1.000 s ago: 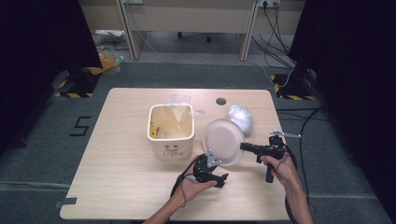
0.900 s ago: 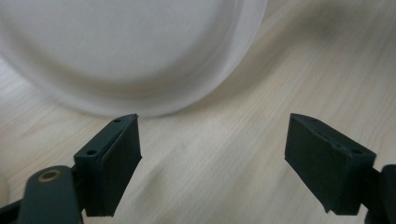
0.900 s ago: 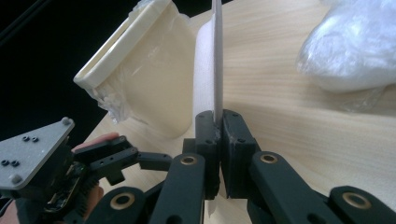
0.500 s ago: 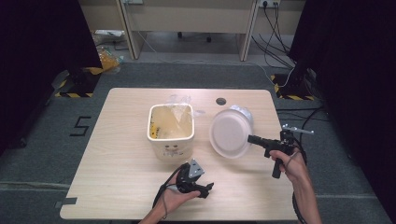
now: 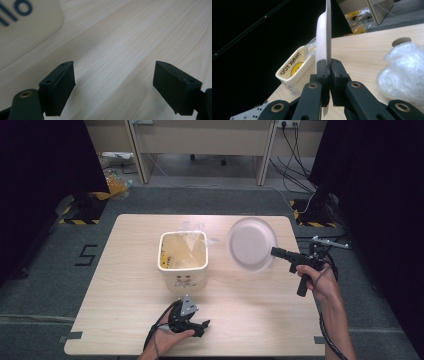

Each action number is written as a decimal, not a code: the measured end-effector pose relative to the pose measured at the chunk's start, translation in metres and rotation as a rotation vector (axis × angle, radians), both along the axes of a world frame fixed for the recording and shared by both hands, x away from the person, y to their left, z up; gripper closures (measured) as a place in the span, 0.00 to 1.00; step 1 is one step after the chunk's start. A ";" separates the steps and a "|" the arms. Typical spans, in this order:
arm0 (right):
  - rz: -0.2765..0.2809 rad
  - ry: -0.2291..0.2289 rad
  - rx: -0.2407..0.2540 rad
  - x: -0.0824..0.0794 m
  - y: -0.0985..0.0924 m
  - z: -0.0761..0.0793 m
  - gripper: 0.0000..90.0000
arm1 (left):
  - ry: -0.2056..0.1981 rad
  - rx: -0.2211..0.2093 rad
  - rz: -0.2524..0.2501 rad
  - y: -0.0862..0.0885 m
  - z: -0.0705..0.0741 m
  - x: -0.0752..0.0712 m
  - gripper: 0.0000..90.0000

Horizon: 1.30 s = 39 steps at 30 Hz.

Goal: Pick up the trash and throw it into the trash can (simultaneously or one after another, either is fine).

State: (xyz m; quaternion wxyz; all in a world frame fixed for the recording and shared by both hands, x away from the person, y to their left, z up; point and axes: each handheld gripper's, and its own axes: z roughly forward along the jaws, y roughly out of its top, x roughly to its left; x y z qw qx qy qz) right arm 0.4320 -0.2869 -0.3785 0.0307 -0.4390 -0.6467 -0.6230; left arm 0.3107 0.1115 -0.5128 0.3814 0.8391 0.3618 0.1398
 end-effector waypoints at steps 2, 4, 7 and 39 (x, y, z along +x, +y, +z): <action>0.000 -0.008 -0.001 0.001 0.000 0.002 0.96 | -0.002 0.004 0.008 0.005 0.000 -0.001 0.19; 0.009 -0.019 0.006 0.005 0.004 0.012 0.96 | -0.004 -0.003 0.033 0.016 -0.001 -0.005 0.19; 0.017 -0.022 0.011 0.007 0.008 0.018 0.96 | -0.001 -0.005 0.048 0.023 -0.002 -0.006 0.19; 0.125 -0.013 -0.123 0.068 0.137 0.053 0.96 | -0.015 0.009 0.135 0.051 -0.010 -0.010 0.17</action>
